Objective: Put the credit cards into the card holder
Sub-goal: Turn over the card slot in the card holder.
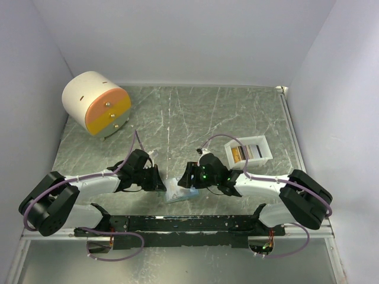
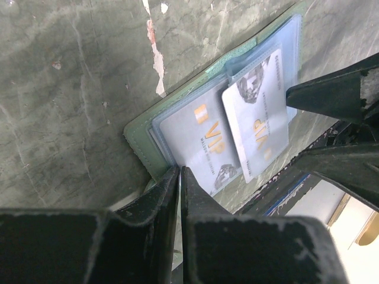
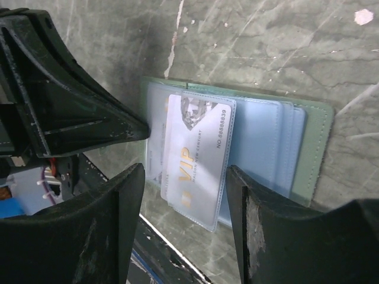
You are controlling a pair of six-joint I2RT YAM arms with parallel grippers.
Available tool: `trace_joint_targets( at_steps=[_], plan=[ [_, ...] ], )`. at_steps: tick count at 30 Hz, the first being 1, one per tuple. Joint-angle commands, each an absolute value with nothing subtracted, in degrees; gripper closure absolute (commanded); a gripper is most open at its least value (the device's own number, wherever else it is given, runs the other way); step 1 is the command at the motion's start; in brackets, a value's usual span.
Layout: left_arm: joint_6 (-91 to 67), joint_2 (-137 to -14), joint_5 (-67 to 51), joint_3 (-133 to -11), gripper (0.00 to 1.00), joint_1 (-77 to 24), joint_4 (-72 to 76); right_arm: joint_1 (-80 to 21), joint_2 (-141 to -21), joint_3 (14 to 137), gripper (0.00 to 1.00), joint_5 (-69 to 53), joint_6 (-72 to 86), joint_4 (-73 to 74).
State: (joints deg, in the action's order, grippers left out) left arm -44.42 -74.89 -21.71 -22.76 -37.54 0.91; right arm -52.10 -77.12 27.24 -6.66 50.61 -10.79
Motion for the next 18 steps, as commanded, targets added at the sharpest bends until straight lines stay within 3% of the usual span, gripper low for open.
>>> trace_joint_targets(
  at_steps=[1,18],
  plan=[
    [-44.3,-75.0,-21.6,-22.0,0.83,-37.5,1.3,-52.3,-76.2,25.8,0.43,-8.8,52.7,-15.4],
    [-44.4,-75.0,-21.1,-23.5,0.83,-37.8,0.1,-52.3,-76.2,23.4,0.44,-14.6,55.6,-26.4]
  ],
)
